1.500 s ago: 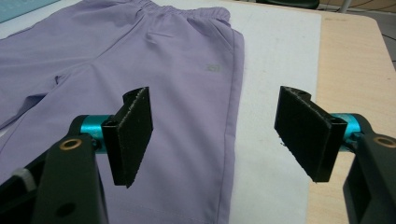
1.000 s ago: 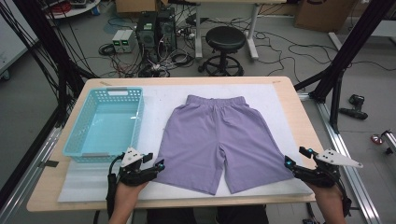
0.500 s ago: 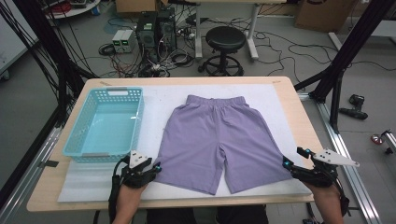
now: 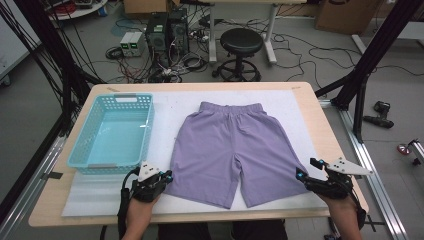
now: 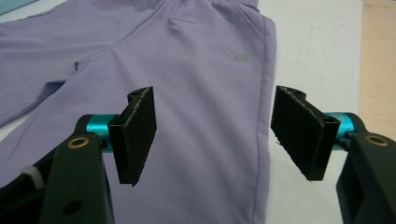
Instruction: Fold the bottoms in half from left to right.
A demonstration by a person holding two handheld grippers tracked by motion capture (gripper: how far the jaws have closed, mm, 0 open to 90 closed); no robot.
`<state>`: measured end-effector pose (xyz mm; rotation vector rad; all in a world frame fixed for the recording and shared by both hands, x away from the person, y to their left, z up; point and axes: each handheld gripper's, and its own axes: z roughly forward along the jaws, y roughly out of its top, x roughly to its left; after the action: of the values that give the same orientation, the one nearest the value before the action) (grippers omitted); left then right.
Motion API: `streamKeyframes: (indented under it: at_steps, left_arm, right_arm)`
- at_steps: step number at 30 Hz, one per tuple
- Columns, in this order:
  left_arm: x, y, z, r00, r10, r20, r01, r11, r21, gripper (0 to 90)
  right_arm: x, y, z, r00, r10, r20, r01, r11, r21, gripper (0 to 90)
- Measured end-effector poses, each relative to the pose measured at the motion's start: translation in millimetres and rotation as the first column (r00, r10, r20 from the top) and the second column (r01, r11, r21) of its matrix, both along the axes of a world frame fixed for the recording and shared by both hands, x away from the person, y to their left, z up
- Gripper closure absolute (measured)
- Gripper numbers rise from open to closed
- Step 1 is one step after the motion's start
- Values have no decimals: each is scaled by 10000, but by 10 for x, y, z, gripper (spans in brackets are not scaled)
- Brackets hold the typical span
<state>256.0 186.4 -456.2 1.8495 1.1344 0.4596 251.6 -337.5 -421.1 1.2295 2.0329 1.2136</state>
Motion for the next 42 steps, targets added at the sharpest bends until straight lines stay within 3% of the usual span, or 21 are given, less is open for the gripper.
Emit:
streamKeyframes:
  at_steps: [4,10,14,20,24,32,36,42]
  left_arm:
    - [16,13,14,9998,-180,0,179,9978,-635,882]
    - [28,-15,41,9989,-465,113,475,9918,-1183,883]
    - [8,-55,82,9967,-749,319,787,9867,-1419,884]
    - [28,-33,115,9953,-866,429,930,9794,-1795,885]
    - [31,-3,139,9955,-778,541,875,9743,-2075,885]
    - [-39,58,143,9955,-758,571,866,9713,-2215,885]
    - [-28,60,134,9945,-890,560,989,9725,-2110,884]
    - [-39,103,132,9940,-961,529,1056,9686,-2249,884]
  right_arm:
    - [26,44,13,9999,138,60,-139,9999,75,310]
    - [89,184,21,9994,344,66,-345,9993,136,306]
    - [250,315,72,9979,642,-7,-642,9979,-125,307]
    - [513,481,175,9965,824,-127,-824,9966,45,309]
    - [715,691,241,9940,1089,-52,-1087,9935,324,309]
    - [1018,1154,239,9770,2131,-69,-2129,9769,193,353]
    - [1187,1433,185,9690,2444,-367,-2450,9695,-117,369]
    - [1448,1865,157,9542,2924,-632,-2951,9548,-368,467]
